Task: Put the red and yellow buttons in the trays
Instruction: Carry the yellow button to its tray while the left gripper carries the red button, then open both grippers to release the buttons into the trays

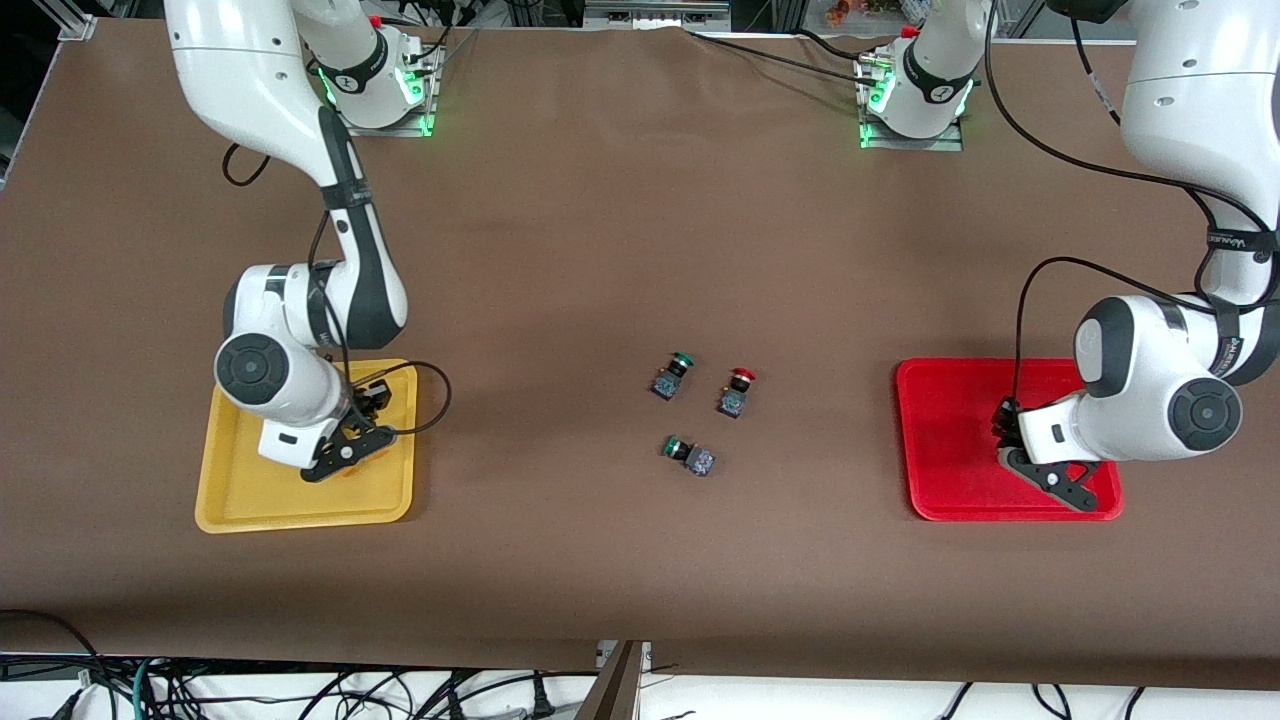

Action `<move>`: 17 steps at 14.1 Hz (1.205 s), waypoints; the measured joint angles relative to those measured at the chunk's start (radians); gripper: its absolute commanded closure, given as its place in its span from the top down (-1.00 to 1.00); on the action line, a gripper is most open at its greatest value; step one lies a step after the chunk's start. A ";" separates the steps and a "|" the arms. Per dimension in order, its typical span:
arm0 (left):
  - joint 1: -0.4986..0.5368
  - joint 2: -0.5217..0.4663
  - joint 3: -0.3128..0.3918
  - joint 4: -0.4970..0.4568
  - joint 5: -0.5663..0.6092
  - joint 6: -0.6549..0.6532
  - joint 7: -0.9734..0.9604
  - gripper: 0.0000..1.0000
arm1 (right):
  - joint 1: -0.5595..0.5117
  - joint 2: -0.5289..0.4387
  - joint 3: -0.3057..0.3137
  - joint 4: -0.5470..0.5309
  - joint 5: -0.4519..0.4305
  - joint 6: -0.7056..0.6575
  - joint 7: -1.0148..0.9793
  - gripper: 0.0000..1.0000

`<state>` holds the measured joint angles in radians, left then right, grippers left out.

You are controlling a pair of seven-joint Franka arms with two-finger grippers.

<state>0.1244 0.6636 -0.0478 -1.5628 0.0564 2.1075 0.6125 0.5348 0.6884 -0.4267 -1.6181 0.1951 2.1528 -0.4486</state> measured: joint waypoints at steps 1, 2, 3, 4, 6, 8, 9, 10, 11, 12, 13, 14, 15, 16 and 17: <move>0.020 -0.001 0.004 -0.035 0.000 0.055 0.012 -0.94 | 0.001 0.010 0.002 0.000 0.009 0.008 0.000 0.09; 0.041 -0.002 0.008 -0.071 0.000 0.106 0.020 -0.91 | 0.001 0.017 0.005 0.000 0.017 0.018 0.001 0.90; 0.066 -0.004 0.009 -0.107 0.000 0.149 0.024 -0.90 | 0.001 0.025 0.006 0.000 0.038 0.025 0.001 1.00; 0.090 -0.006 0.010 -0.137 0.000 0.176 0.027 -0.89 | 0.000 0.032 0.006 0.000 0.069 0.029 0.001 1.00; 0.131 -0.011 0.009 -0.178 0.000 0.192 0.033 -0.88 | -0.003 0.040 0.005 0.000 0.106 0.031 0.001 1.00; 0.152 -0.016 0.009 -0.194 0.000 0.196 0.037 -0.69 | -0.008 0.041 0.005 0.002 0.114 0.032 0.001 1.00; 0.156 -0.017 0.009 -0.196 0.000 0.196 0.037 -0.13 | -0.009 0.040 0.005 0.005 0.115 0.032 0.001 1.00; 0.156 -0.018 0.009 -0.196 0.000 0.196 0.037 0.62 | -0.010 0.038 0.004 0.008 0.117 0.032 0.001 1.00; 0.156 -0.018 0.007 -0.196 -0.001 0.197 0.034 0.89 | -0.012 0.034 0.004 0.014 0.119 0.032 0.001 1.00; 0.155 -0.018 0.006 -0.196 -0.001 0.197 0.031 1.00 | -0.012 0.029 0.004 0.024 0.127 0.029 0.001 1.00; 0.155 -0.021 0.005 -0.196 -0.001 0.199 0.027 1.00 | -0.011 0.021 0.004 0.036 0.148 0.025 0.002 1.00; 0.154 -0.027 0.004 -0.195 -0.001 0.200 0.024 1.00 | -0.007 0.008 0.006 0.048 0.170 0.010 0.013 1.00; 0.153 -0.038 0.001 -0.193 -0.002 0.201 0.021 1.00 | 0.005 -0.011 0.008 0.058 0.181 -0.017 0.057 1.00; 0.151 -0.052 -0.007 -0.190 -0.002 0.201 0.017 1.00 | 0.025 -0.035 0.008 0.064 0.181 -0.038 0.131 1.00; 0.147 -0.069 -0.018 -0.187 -0.002 0.200 0.010 1.00 | 0.048 -0.064 0.008 0.067 0.179 -0.061 0.212 1.00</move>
<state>0.2718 0.5944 -0.0660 -1.7500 0.0542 2.3079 0.6221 0.5830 0.6247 -0.4186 -1.5514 0.3740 2.0916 -0.2370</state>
